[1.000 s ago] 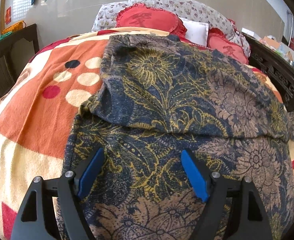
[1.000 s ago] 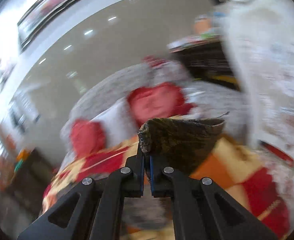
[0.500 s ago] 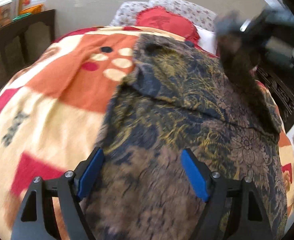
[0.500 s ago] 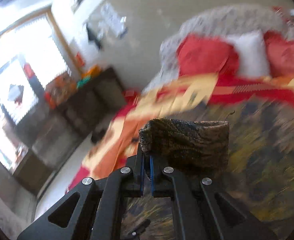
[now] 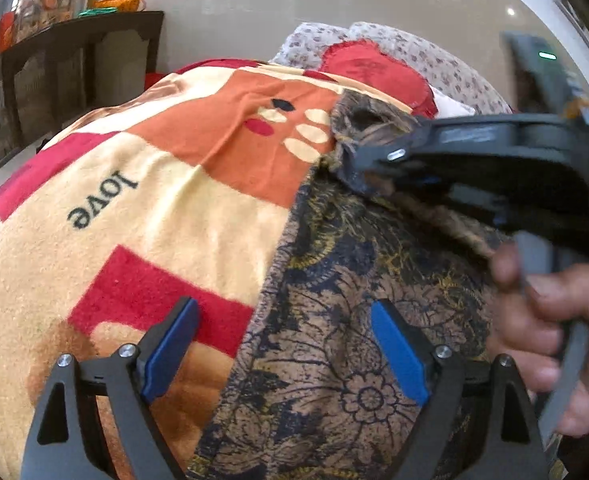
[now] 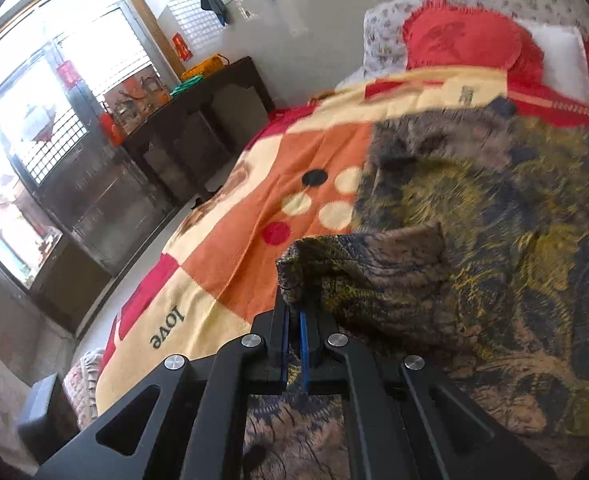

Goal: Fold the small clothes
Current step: 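Lift the other shirt side and sleeve with the right gripper and fold it over the back, then open the right gripper to release while the left gripper pinches and smooths the fold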

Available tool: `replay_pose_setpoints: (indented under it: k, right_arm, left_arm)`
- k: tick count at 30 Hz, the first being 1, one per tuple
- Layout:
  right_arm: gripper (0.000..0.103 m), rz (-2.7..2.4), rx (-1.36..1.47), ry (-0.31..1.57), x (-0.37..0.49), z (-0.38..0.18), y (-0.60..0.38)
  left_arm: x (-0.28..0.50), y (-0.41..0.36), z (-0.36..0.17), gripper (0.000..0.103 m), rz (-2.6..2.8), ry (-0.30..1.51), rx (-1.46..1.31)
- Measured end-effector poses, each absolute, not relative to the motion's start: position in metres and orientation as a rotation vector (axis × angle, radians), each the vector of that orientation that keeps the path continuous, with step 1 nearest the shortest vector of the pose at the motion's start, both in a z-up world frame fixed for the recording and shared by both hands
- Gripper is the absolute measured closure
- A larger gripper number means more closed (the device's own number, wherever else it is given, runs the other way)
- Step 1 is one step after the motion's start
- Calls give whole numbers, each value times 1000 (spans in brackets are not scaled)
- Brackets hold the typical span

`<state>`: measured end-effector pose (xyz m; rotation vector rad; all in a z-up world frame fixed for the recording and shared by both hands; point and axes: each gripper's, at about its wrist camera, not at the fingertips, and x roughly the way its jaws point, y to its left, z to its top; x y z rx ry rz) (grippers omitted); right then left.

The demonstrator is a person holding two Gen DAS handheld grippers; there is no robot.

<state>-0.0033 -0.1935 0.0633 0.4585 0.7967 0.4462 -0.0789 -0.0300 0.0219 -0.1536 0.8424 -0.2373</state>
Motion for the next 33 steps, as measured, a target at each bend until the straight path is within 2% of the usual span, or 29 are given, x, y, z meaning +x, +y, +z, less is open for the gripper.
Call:
replay_pose_setpoints:
  k: [3, 5, 9, 13, 15, 17, 19, 21, 24, 26, 27, 30, 33]
  right_arm:
    - [72, 452, 441, 891, 3, 46, -185]
    - [72, 479, 419, 930, -7, 46, -184]
    - [66, 489, 387, 834, -62, 68, -215]
    - [64, 410, 397, 795, -118, 69, -267]
    - [64, 363, 411, 789, -144, 60, -292]
    - [64, 288, 407, 808, -166, 40, -311]
    - [64, 235, 415, 837, -174, 21, -318]
    - [64, 211, 467, 834, -184, -1, -323]
    - [64, 200, 454, 818, -183, -1, -321]
    - [64, 192, 431, 820, -184, -2, -320]
    - [64, 190, 425, 818, -184, -2, -320]
    - [64, 202, 453, 813, -178, 0, -320]
    - [66, 210, 488, 808, -180, -2, -327]
  left_arm:
    - [-81, -29, 21, 12, -246, 847, -156]
    - [-81, -26, 22, 12, -251, 849, -171]
    - [-78, -26, 30, 12, -262, 843, -168]
    - [-75, -33, 60, 12, -288, 710, -125]
    - [-64, -44, 68, 12, -338, 698, -93]
    - [-53, -55, 70, 29, -377, 705, -52]
    - [-42, -70, 66, 39, -438, 745, 36]
    - [-39, -82, 62, 39, -525, 770, 152]
    - [-62, -95, 65, 33, -637, 632, 393]
    - [-79, -111, 58, 11, -627, 489, 662]
    - [-85, -120, 52, 8, -613, 425, 784]
    - [-91, -142, 27, 7, -693, 381, 1040]
    - [-86, -154, 14, 9, -725, 366, 1119]
